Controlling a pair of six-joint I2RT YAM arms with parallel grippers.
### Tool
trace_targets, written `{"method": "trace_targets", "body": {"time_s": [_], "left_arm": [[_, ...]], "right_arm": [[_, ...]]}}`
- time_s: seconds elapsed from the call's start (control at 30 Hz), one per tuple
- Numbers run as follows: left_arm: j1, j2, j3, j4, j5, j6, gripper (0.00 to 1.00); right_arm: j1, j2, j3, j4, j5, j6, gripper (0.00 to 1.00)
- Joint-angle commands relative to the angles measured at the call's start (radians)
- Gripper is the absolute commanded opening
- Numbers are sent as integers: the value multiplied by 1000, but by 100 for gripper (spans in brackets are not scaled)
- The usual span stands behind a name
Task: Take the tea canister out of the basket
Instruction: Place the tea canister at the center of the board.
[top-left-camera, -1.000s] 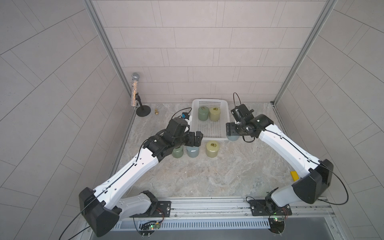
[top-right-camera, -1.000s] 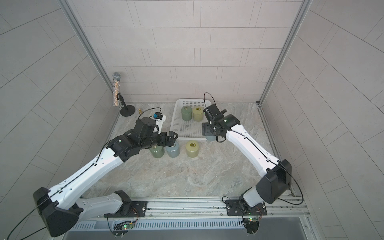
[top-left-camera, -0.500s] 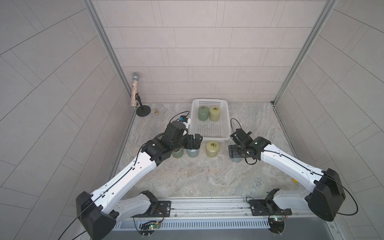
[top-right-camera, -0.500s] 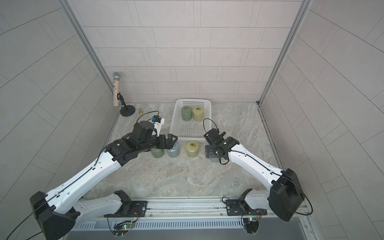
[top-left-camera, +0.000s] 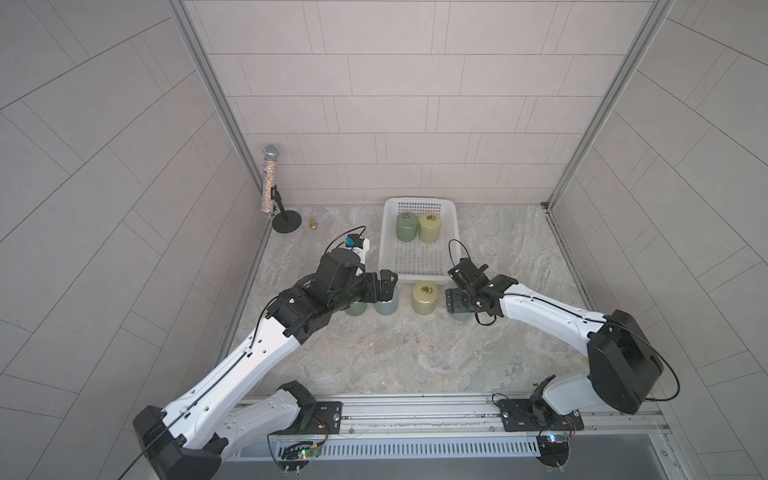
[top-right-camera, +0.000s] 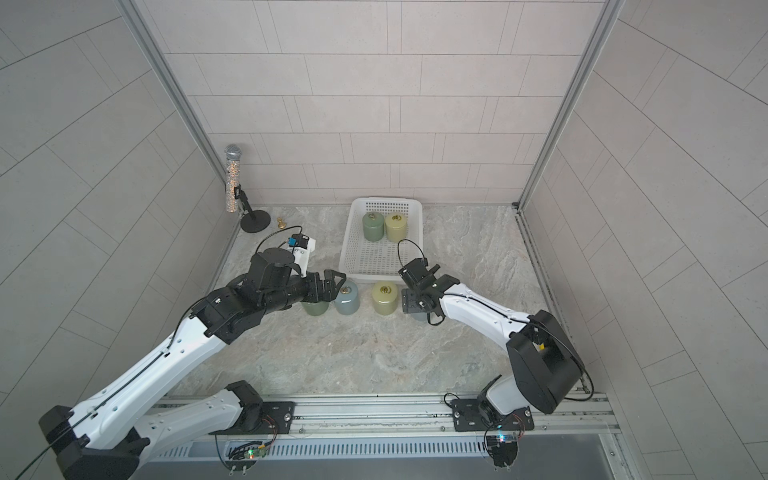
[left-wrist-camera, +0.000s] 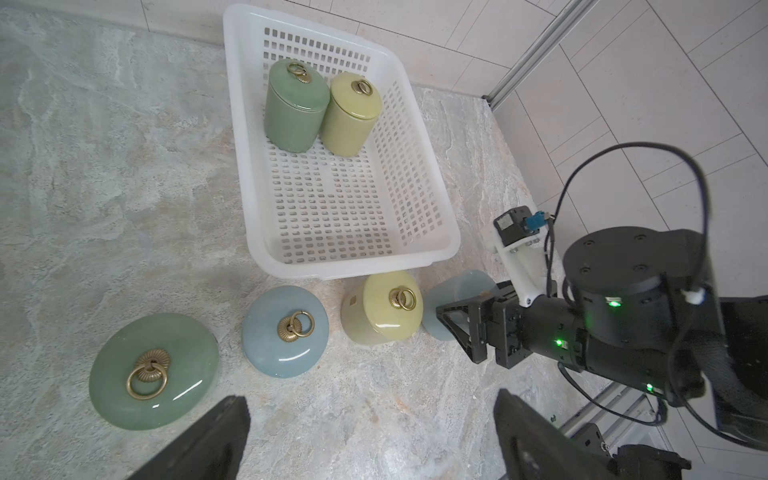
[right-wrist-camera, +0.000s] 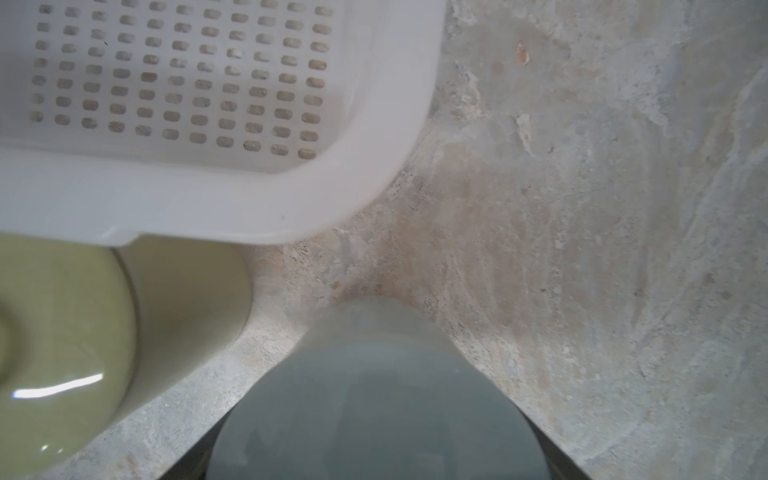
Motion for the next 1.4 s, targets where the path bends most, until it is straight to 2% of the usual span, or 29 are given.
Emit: {"method": "trace_targets", "body": {"time_s": [0.0,0.57,0.73,0.93,1.37], "left_arm": [[4,-17,-8,-32,-17,-10,100],[5,22,-7,-10,21,-10,100],[5,22,-5,-11,17,-5,100],[4,46,10,-14,19,4,100],[5,214,135,-44,-77,80,100]], "right_arm": [[5,6,40,57,38,-18,79],[-2,94,51,96,91,-44,82],[-2,88,59,77,72,-44,93],[-3,20,70,32,64,-43,100],[-3,-218,108,-99,46,-98,100]]}}
